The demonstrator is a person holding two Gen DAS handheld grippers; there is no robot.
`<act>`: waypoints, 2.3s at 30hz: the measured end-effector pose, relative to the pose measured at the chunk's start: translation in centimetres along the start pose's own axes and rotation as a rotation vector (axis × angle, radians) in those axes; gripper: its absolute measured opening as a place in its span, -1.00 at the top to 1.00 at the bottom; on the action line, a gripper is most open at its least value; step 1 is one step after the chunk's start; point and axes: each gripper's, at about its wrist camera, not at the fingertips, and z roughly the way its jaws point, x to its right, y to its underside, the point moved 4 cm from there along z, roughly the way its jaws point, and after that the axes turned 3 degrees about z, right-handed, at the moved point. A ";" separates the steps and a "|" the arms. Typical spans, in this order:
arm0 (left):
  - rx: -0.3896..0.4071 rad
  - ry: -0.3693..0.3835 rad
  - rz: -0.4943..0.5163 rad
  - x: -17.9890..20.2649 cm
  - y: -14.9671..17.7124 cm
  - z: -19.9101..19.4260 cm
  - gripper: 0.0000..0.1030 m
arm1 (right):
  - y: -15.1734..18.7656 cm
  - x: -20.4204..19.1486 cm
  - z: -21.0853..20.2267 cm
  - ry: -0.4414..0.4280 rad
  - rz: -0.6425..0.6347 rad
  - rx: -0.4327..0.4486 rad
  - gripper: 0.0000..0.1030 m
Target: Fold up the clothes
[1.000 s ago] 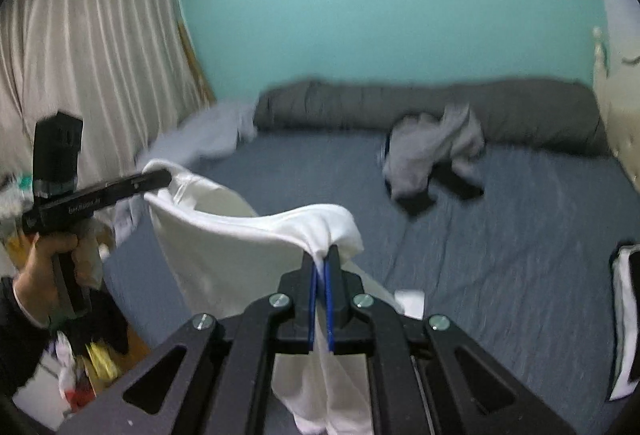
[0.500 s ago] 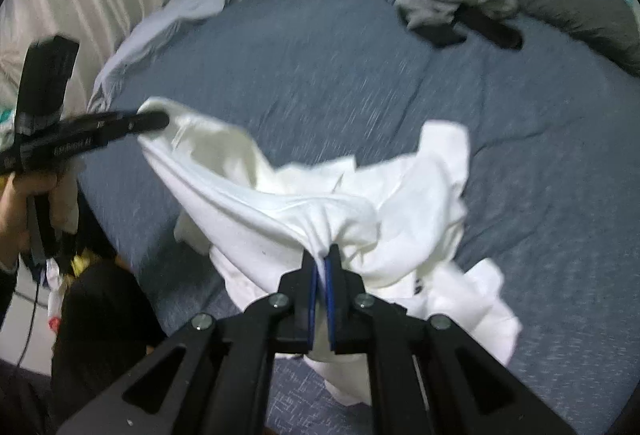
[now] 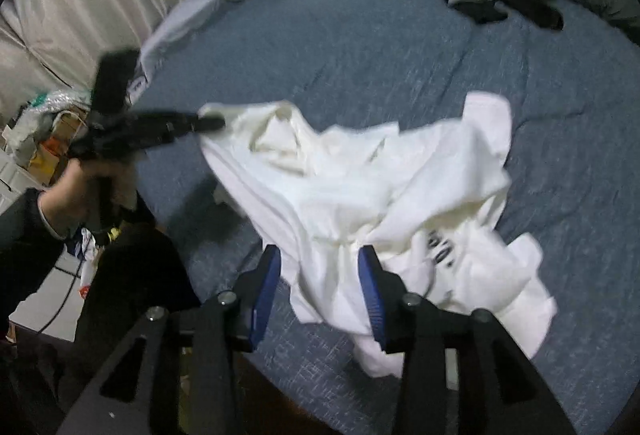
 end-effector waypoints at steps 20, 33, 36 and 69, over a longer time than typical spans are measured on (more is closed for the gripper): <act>0.000 -0.003 0.002 -1.1 2.0 -1.6 0.87 | -4.5 1.1 5.8 0.164 0.070 -0.063 0.21; 0.019 -0.012 -0.009 -2.3 2.6 -2.7 0.87 | -2.2 -2.3 8.1 0.101 -0.062 -0.193 0.25; 0.019 -0.014 -0.005 -2.2 2.6 -2.7 0.87 | -3.2 -1.8 7.1 0.092 -0.012 -0.125 0.25; 0.097 -0.026 0.049 0.4 0.7 -4.7 0.87 | -6.6 -0.2 2.1 0.335 -0.040 0.084 0.93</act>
